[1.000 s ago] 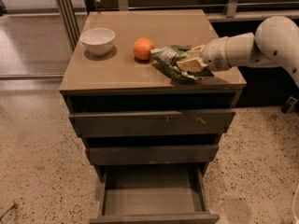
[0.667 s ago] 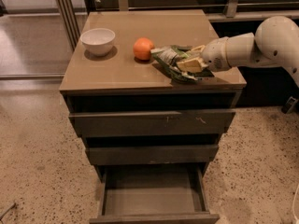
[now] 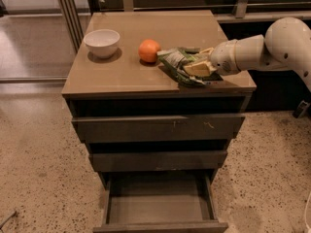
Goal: Pick green jalapeno chip bag from bottom drawer and place on counter
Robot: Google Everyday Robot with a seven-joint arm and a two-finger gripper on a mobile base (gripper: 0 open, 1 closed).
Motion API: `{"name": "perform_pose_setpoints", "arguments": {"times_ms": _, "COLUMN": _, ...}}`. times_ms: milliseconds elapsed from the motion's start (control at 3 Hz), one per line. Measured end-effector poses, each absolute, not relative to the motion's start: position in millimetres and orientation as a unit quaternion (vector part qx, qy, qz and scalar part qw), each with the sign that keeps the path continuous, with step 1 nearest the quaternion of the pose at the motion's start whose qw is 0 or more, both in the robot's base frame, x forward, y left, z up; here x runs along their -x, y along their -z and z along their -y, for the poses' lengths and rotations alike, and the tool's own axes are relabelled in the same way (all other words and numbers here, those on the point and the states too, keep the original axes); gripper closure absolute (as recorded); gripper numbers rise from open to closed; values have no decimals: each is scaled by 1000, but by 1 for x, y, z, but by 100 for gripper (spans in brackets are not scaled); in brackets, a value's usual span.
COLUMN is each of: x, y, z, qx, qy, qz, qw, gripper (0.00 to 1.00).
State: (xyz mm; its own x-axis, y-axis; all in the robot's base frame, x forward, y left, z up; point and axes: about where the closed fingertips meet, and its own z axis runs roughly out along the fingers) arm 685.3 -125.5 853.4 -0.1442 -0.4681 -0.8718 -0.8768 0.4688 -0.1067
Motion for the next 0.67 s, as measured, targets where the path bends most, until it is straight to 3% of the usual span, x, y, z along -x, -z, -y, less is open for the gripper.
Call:
{"name": "perform_pose_setpoints", "arguments": {"times_ms": 333, "x": -685, "y": -853, "z": 126, "qx": 465, "qy": -222, "qz": -723, "qw": 460, "gripper": 12}}
{"name": "perform_pose_setpoints", "arguments": {"times_ms": 667, "x": -685, "y": -853, "z": 125, "qx": 465, "qy": -222, "qz": -723, "qw": 460, "gripper": 0}}
